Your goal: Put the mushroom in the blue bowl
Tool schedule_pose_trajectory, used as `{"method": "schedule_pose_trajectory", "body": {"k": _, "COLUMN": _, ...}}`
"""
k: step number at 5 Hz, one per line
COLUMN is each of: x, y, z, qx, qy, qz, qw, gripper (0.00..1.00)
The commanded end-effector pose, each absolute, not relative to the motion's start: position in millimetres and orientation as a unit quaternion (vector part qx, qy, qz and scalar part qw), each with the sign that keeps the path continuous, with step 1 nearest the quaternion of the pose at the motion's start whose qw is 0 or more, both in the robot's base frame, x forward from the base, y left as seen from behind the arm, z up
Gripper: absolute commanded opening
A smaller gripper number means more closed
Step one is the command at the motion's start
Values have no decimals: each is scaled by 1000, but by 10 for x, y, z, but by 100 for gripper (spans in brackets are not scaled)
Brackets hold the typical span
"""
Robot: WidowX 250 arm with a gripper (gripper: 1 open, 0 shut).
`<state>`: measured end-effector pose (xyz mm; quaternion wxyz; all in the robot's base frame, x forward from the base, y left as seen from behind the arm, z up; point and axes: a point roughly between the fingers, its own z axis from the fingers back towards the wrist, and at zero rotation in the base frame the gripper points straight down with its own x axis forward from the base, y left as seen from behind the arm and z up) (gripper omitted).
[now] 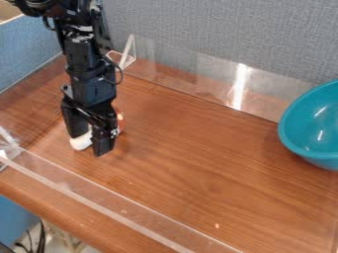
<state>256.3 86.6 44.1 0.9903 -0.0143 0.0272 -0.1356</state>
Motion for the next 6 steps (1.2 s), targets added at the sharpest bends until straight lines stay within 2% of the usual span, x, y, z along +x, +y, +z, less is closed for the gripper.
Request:
{"method": "schedule_pose_trajectory", "body": {"k": 1, "x": 2639, "y": 950, "z": 509, "qx": -7, "qy": 5, "qz": -133, "qw": 991, "gripper": 100}}
{"method": "schedule_pose_trajectory", "body": {"k": 4, "x": 2626, "y": 988, "z": 402, "qx": -14, "qy": 5, "qz": -126, "qw": 992, "gripper": 100}}
{"method": "schedule_pose_trajectory", "body": {"k": 5, "x": 2620, "y": 995, "z": 375, "qx": -16, "qy": 5, "qz": -124, "qw": 992, "gripper": 0}}
{"method": "schedule_pose_trajectory", "body": {"k": 6, "x": 2610, "y": 997, "z": 390, "qx": -18, "qy": 4, "qz": -123, "qw": 992, "gripper": 0}}
